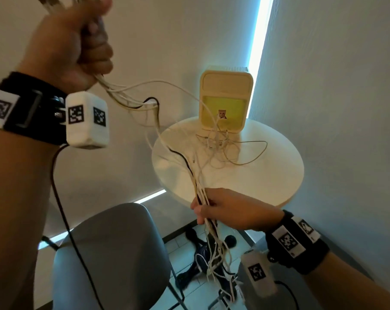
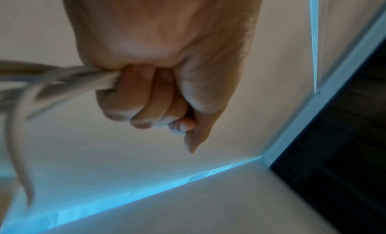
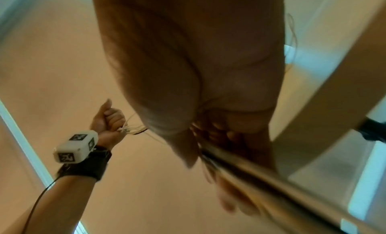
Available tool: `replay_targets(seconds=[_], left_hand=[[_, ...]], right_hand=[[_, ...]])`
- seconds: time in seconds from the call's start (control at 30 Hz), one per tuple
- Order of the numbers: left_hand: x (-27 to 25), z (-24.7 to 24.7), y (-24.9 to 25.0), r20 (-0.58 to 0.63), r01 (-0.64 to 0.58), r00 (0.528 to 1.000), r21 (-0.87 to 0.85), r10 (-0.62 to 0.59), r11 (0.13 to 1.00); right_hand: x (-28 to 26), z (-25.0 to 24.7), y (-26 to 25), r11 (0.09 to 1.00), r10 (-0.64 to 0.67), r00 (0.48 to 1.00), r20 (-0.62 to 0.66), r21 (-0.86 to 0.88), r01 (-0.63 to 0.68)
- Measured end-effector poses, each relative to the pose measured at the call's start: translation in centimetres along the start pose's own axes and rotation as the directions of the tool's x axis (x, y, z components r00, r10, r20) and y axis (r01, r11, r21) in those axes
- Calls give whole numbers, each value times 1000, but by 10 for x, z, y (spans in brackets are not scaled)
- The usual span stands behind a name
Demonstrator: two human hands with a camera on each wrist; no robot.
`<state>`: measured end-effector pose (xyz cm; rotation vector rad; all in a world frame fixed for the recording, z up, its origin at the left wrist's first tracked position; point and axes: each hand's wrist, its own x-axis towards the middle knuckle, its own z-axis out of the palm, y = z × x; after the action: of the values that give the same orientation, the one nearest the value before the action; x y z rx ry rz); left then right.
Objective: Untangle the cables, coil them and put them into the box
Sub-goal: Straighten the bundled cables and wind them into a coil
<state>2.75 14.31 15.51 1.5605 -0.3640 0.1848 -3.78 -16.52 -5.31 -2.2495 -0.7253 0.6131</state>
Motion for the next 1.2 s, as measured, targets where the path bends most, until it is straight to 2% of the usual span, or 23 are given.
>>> replay_targets(seconds=[0.1,0.2,0.23,0.3,0.37,0.43,0.5,0.57,0.63,0.7,0.77,0.8,0.83,0.87,0.9,0.97,1.0,1.03,1.1,1.2], left_hand=[[-2,15,4,4,-49,999,-45,49,998],[-8,37,3,80,-53,995,-65,58,996],[-10,45,2,113,-45,992,-74,53,996],[-11,63,-5,168,-16,985,-88,31,996],[-13,84,-18,191,32,982,-102,-12,994],[-15,105,-34,187,82,981,-123,-58,989],[-19,123,-49,181,113,980,-161,-83,980],[-23,133,-58,165,127,982,-197,-95,972],[-27,134,-61,139,128,985,-193,-102,973],[-30,130,-62,124,130,986,-182,-109,975],[-32,126,-60,119,131,987,-165,-112,977],[-33,126,-59,118,128,987,-157,-110,979],[-34,126,-58,115,125,987,-152,-109,980],[-35,127,-57,113,121,988,-151,-105,981],[-35,129,-55,115,116,988,-155,-99,981],[-34,132,-51,129,101,989,-171,-79,980],[-33,132,-48,134,91,989,-178,-68,980],[-32,132,-43,129,79,990,-186,-55,979],[-29,128,-34,107,51,994,-209,-30,977],[-28,125,-30,109,37,994,-185,-17,982]], right_hand=[[-12,-25,-15,960,104,988,113,-271,-70],[-23,-54,-24,827,243,970,-29,-517,-222],[-27,-64,-27,801,254,963,-92,-538,-263],[-32,-81,-39,878,186,965,-186,-409,-248],[-27,-90,-54,985,3,961,-276,-168,-52],[-11,-84,-67,989,-113,927,-357,48,139],[8,-67,-76,973,-136,907,-398,118,198],[23,-53,-74,980,-132,871,-473,71,187],[30,-47,-65,991,-79,818,-570,45,126],[32,-50,-54,997,-52,735,-676,7,77],[30,-53,-45,994,-107,598,-794,-70,85],[29,-55,-44,987,-151,518,-842,-101,123],[28,-56,-45,976,-192,467,-863,-117,185],[26,-57,-49,959,-223,473,-853,-105,262],[24,-57,-55,941,-243,537,-808,-63,332],[21,-55,-64,936,-264,748,-609,23,350],[20,-50,-67,948,-258,824,-504,30,316],[20,-43,-67,952,-253,867,-430,50,302],[22,-24,-61,925,-247,906,-344,196,327],[23,4,-43,837,-231,931,-281,431,338]])
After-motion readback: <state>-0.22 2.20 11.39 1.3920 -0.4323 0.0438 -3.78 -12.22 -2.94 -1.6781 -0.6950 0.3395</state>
